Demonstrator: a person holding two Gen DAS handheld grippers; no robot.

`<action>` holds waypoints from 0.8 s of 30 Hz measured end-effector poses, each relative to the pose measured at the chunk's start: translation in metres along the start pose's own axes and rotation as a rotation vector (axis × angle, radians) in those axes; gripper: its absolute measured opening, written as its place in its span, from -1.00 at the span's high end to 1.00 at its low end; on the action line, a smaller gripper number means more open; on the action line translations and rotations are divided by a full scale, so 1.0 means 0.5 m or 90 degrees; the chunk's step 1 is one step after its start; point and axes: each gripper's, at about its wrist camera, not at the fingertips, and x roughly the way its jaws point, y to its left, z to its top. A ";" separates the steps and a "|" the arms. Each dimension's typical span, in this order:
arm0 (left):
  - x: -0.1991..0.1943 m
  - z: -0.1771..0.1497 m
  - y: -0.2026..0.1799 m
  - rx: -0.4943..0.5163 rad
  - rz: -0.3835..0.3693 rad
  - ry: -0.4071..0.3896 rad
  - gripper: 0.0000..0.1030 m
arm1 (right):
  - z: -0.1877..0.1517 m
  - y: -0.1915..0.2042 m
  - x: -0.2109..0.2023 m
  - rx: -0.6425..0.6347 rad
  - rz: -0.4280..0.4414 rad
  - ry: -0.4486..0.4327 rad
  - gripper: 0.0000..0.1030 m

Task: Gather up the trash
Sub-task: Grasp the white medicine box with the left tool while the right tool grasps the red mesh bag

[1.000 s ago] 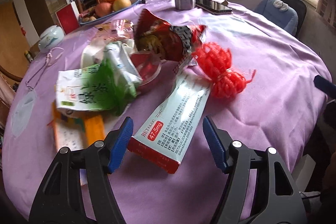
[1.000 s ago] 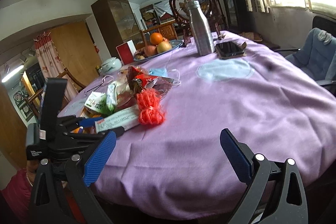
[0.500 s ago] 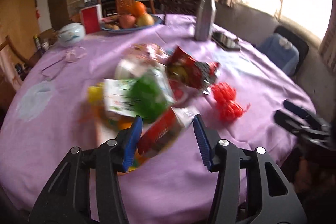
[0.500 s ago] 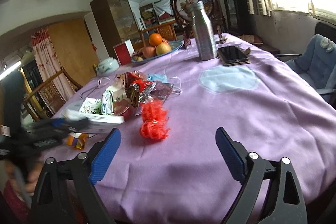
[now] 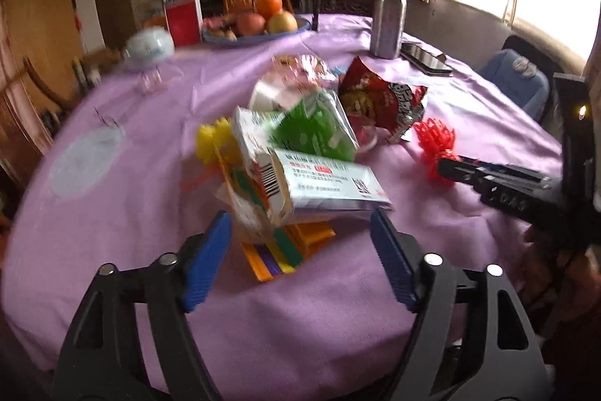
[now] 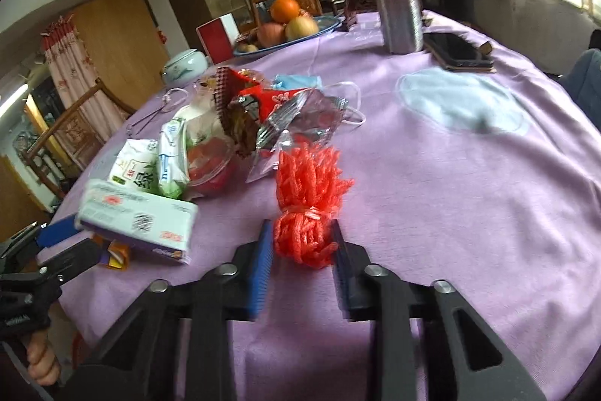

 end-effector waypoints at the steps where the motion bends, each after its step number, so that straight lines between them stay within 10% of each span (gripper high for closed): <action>1: -0.004 0.000 -0.003 0.012 0.012 -0.008 -0.54 | 0.000 -0.003 -0.006 0.000 -0.003 -0.006 0.47; 11: 0.003 0.034 -0.109 0.305 0.048 -0.067 -0.84 | -0.010 -0.064 -0.065 0.035 0.025 -0.033 0.46; 19: 0.118 0.067 -0.117 0.391 -0.050 0.079 -0.84 | -0.004 -0.070 -0.081 0.032 0.059 -0.043 0.45; 24: 0.123 0.042 -0.095 0.329 -0.074 0.110 -0.59 | -0.005 -0.069 -0.082 0.032 0.074 -0.050 0.45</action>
